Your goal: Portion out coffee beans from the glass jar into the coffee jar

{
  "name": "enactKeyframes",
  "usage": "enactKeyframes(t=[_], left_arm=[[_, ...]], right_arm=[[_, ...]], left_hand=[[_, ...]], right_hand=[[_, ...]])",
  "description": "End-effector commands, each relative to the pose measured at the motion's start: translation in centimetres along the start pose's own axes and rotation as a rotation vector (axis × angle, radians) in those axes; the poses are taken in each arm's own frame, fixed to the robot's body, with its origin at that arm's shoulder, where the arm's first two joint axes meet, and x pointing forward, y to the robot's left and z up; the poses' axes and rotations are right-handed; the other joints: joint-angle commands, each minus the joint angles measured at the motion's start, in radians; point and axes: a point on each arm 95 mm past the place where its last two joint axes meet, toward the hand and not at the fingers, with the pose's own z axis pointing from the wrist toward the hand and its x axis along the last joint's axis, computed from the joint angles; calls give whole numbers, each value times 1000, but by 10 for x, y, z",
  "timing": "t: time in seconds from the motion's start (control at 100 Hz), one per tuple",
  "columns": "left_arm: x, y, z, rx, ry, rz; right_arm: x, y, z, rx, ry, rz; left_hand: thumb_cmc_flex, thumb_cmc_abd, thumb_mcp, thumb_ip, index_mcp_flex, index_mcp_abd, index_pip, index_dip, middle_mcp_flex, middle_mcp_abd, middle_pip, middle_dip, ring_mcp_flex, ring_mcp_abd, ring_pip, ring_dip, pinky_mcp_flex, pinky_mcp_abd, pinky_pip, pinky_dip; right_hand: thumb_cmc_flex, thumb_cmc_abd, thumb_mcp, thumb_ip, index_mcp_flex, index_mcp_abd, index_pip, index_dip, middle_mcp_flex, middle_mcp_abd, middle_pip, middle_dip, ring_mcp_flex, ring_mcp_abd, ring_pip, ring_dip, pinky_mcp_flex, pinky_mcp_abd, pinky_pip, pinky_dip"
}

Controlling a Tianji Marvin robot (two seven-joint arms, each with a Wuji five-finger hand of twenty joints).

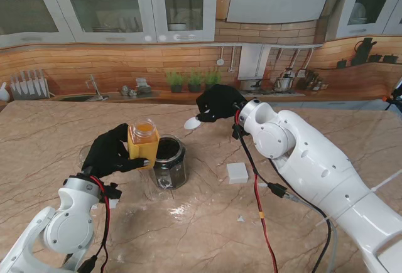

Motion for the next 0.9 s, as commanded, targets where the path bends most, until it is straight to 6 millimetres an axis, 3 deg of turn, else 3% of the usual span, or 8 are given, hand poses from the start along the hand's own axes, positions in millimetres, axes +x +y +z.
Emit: enactKeyframes(t=[0.0,0.34,0.89], left_arm=[[-2,2,-4,-8,-6,-3],[-3,3,-5,-10,-2,14],[-12,8,-9,-3,-37,18]], right_arm=[[13,5,9,-18,27,-3],[41,3,30,22,68,-71],[64,-6,52,115,190,-246]], left_hand=[[162,217,358,134,119,-180,171,65,134,-90,112,75,-3,53,-30,7,8,-53,64,-10],[161,216,359,135,119,-180,171,65,134,-90,112,74,-3,53,-29,6,8,-54,65,-10],[162,215,362,135,120,-180,172,65,136,-88,114,73,-2,53,-27,6,8,-55,65,-9]], right_hand=[[59,-39,101,19,-38,3,69,50,15,56,62,20,12,-167,65,26,47,-291,297,9],[54,4,64,13,-50,-3,57,64,6,48,61,23,13,-187,56,26,47,-309,297,0],[41,22,54,22,-53,-20,49,80,7,28,60,28,14,-209,48,29,46,-337,297,-17]])
